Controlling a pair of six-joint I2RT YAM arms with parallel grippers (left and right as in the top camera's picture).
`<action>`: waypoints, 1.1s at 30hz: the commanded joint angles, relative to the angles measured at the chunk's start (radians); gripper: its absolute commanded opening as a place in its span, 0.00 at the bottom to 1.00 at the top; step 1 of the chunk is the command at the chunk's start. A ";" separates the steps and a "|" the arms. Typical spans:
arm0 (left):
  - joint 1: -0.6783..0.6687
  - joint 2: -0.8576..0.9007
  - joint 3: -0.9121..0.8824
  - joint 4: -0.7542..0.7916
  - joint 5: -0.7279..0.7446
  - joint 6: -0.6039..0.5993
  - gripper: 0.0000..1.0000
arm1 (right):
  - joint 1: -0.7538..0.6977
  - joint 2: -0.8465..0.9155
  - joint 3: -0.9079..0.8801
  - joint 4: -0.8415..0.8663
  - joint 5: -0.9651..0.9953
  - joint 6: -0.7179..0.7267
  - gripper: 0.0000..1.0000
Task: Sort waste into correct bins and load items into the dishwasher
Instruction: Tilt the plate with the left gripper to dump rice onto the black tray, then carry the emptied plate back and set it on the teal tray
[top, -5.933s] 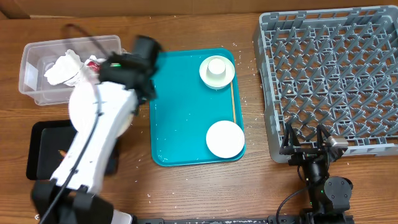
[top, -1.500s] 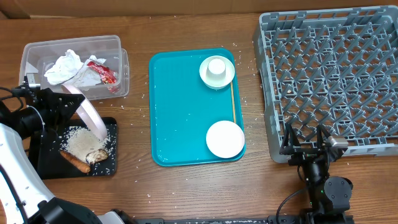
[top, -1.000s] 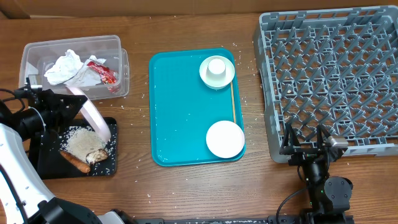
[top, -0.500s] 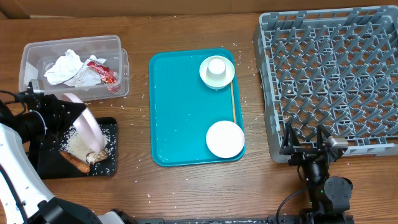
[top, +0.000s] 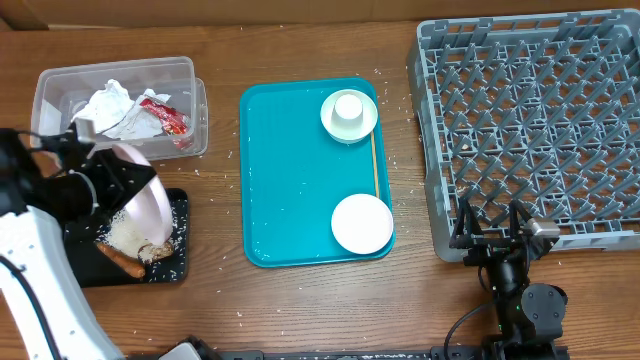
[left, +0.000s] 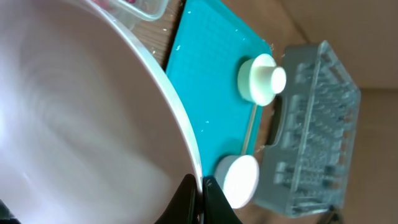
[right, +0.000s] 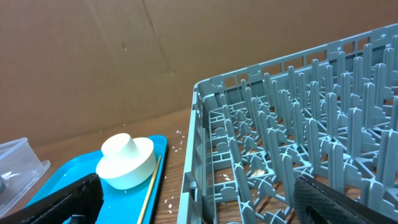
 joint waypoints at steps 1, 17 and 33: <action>-0.122 -0.073 -0.003 0.045 -0.150 -0.068 0.04 | 0.005 -0.008 -0.011 0.006 -0.005 -0.006 1.00; -0.972 0.031 -0.003 0.301 -0.877 -0.295 0.04 | 0.005 -0.008 -0.011 0.006 -0.005 -0.006 1.00; -1.124 0.447 -0.003 0.509 -1.002 -0.361 0.04 | 0.005 -0.008 -0.011 0.006 -0.005 -0.006 1.00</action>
